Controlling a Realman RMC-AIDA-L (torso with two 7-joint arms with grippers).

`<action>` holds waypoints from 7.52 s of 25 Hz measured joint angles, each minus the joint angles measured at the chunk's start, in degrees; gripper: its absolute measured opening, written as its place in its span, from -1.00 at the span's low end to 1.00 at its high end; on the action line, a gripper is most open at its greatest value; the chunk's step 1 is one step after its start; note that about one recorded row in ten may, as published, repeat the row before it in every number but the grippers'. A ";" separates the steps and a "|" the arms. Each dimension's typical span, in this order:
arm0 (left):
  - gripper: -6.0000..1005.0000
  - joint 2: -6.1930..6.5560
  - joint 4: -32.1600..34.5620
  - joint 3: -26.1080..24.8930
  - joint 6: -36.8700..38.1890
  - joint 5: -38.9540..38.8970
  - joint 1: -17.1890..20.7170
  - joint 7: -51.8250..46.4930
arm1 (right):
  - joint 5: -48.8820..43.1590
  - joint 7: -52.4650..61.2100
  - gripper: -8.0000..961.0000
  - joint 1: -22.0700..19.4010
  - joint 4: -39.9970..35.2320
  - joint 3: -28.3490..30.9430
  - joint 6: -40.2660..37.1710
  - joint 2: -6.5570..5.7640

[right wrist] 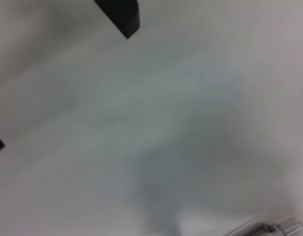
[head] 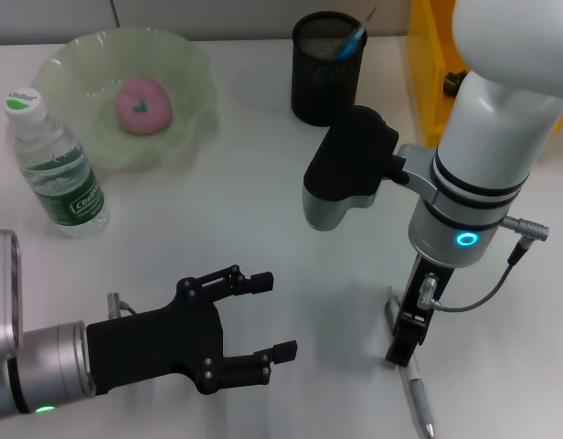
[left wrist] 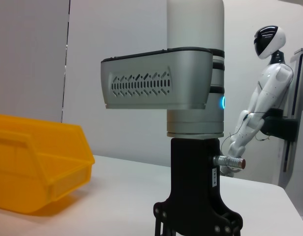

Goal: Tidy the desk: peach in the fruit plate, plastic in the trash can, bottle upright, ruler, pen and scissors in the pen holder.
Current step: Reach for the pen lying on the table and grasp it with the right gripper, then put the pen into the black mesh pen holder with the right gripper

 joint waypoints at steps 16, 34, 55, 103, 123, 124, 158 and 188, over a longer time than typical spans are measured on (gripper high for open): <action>0.62 0.10 0.00 -0.18 0.29 0.00 -0.14 0.00 | 0.02 -0.01 0.42 0.00 -0.23 -0.99 0.00 0.00; 0.62 0.09 0.53 -0.18 0.55 -0.09 -0.30 -0.59 | -0.29 -0.13 -0.17 0.01 -0.69 -1.49 0.00 0.00; 0.62 0.09 0.53 -0.33 0.99 -0.18 -0.29 -0.62 | -0.48 -0.76 -0.35 0.32 -0.14 -2.40 0.73 0.00; 0.62 0.18 0.62 -0.35 1.31 -0.26 -0.91 -0.71 | -0.51 -0.81 -0.72 0.40 0.02 -4.22 1.27 0.00; 0.62 0.09 0.40 -2.37 1.39 -0.26 -0.39 -0.12 | -2.28 -13.37 -0.72 -3.07 -5.99 19.42 -2.03 -0.60; 0.62 0.09 0.36 -2.49 1.36 -0.26 -0.39 -0.11 | -1.98 -15.19 -0.72 -3.73 -6.38 21.70 -1.87 -0.61; 0.62 -0.17 -0.62 -9.20 1.68 -3.74 -0.25 -0.12 | 58.64 -104.69 -0.72 -19.85 32.39 49.12 9.15 -0.52; 0.62 -0.20 -1.80 -9.22 1.25 -9.47 -0.30 0.05 | 66.01 -155.79 -0.72 -14.06 40.09 48.98 15.34 -0.17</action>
